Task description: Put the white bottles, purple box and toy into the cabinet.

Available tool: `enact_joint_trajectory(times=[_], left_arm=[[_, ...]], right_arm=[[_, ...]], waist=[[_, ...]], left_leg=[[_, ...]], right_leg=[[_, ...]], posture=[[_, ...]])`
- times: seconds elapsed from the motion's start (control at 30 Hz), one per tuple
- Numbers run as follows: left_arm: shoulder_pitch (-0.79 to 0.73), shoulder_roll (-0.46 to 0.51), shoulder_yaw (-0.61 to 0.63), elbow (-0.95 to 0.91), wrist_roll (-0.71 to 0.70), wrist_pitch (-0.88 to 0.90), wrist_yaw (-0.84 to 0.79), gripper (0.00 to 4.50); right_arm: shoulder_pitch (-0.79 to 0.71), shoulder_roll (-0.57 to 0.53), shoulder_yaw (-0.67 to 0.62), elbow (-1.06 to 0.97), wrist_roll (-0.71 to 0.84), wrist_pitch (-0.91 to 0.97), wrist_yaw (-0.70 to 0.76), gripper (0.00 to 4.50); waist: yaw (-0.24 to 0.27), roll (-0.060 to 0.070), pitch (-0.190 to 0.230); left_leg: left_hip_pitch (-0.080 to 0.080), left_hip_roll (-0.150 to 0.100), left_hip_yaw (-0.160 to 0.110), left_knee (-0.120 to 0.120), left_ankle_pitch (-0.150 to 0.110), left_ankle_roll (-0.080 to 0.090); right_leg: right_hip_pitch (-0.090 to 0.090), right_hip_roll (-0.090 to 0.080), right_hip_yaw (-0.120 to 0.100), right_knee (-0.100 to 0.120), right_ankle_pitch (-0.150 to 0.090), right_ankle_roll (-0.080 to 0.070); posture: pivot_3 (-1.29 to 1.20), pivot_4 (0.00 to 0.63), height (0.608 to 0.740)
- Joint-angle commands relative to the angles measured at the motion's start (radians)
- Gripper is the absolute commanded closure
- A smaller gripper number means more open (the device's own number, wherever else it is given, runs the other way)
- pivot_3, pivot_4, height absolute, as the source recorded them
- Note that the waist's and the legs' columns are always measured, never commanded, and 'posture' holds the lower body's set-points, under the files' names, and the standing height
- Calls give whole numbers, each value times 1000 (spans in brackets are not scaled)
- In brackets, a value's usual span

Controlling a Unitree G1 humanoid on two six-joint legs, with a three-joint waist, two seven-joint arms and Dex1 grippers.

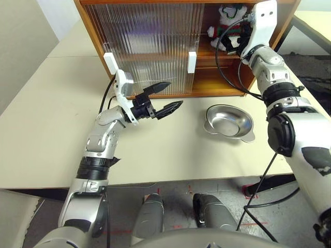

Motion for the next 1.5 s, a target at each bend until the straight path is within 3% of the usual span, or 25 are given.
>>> enact_joint_trajectory(times=[0.03,0.43,0.63,0.9,1.2,1.43,1.5], left_arm=[[-9,-7,-10,13,-1,-3,-13,0],[-18,-17,-12,34,5,-7,-31,0],[-24,-16,-9,46,6,-9,-40,0],[-9,-6,-2,40,3,-7,-46,0],[-12,2,-3,51,3,-6,-61,0],[-8,3,0,55,4,-8,-61,0],[-9,3,1,56,4,-9,-60,0]], right_arm=[[45,-16,-3,-81,1,30,-7,27],[356,-32,-12,-865,112,429,11,27],[478,-42,-25,-1147,162,619,-10,27],[776,-104,-114,-1495,317,787,70,27],[1037,-98,-284,-1641,605,871,137,27],[1158,-46,-455,-1600,953,1018,36,27],[1176,-44,-480,-1581,1049,1054,0,27]], waist=[[-1,0,0],[-10,0,0],[-17,0,0],[-25,0,0],[-23,-2,1],[-24,-4,4],[-24,-4,5]], left_leg=[[0,0,0,0,0,0],[1,-1,4,1,1,1],[1,-2,5,9,1,2],[5,-5,5,10,2,2],[5,-8,6,11,1,0],[4,-8,5,9,0,-2],[4,-8,4,8,-5,-10]], right_leg=[[0,0,0,0,0,0],[0,1,-4,0,1,2],[3,1,-3,0,1,10],[6,1,-1,1,-1,17],[10,1,-1,-1,-5,23],[10,1,0,-2,-7,24],[10,1,0,-3,-7,24]], posture=[[40,95,740],[16,92,740],[10,98,740],[3,110,740],[-9,121,740],[-3,134,740],[-3,134,740]])
